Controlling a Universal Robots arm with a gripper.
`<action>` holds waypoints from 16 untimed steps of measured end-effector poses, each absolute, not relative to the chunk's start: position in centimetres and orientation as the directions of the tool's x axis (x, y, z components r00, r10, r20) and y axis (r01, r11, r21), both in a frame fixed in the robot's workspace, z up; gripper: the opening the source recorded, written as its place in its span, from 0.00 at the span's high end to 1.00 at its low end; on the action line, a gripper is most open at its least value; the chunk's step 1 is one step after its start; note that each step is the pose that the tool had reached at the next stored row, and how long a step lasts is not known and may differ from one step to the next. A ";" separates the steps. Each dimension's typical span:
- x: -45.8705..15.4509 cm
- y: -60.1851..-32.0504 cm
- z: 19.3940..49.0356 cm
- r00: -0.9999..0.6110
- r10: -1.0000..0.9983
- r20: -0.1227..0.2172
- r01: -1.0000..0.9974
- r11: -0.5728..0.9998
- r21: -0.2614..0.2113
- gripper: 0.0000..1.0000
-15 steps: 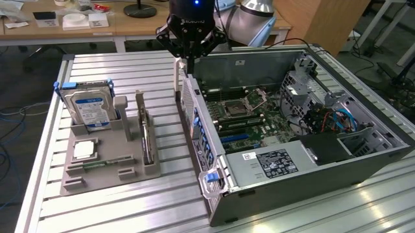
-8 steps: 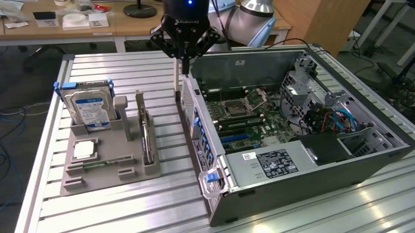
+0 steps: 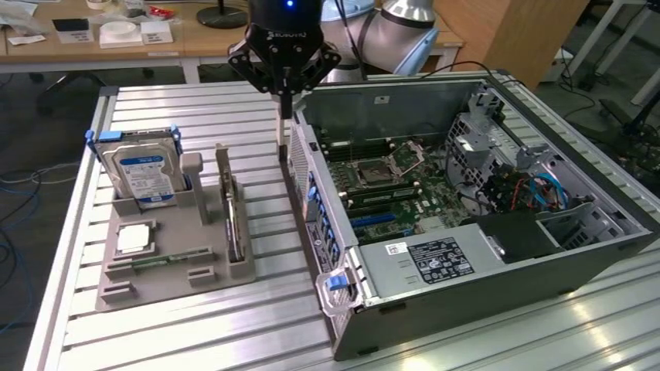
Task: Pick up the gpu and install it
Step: 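Reach for the gpu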
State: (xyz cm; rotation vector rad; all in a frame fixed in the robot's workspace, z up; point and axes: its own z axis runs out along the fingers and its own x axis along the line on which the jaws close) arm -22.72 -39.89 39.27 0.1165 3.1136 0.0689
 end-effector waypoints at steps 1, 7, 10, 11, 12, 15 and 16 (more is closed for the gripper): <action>-22.9 -39.9 39.3 -0.997 0.075 -0.023 0.074 0.996 0.045 0.89; -23.7 -39.9 39.3 -0.997 0.075 -0.023 0.074 0.996 0.045 0.89; -24.2 -39.9 39.3 -0.997 0.075 -0.023 0.074 0.996 0.045 0.89; -24.3 -39.9 39.3 -0.997 0.075 -0.023 0.074 0.996 0.045 0.89; -24.4 -39.9 39.3 -0.997 0.075 -0.023 0.074 0.996 0.045 0.89; -24.8 -39.9 39.3 -0.997 0.075 -0.023 0.074 0.996 0.045 0.89; -25.0 -39.9 39.3 -0.997 0.075 -0.023 0.074 0.996 0.045 0.89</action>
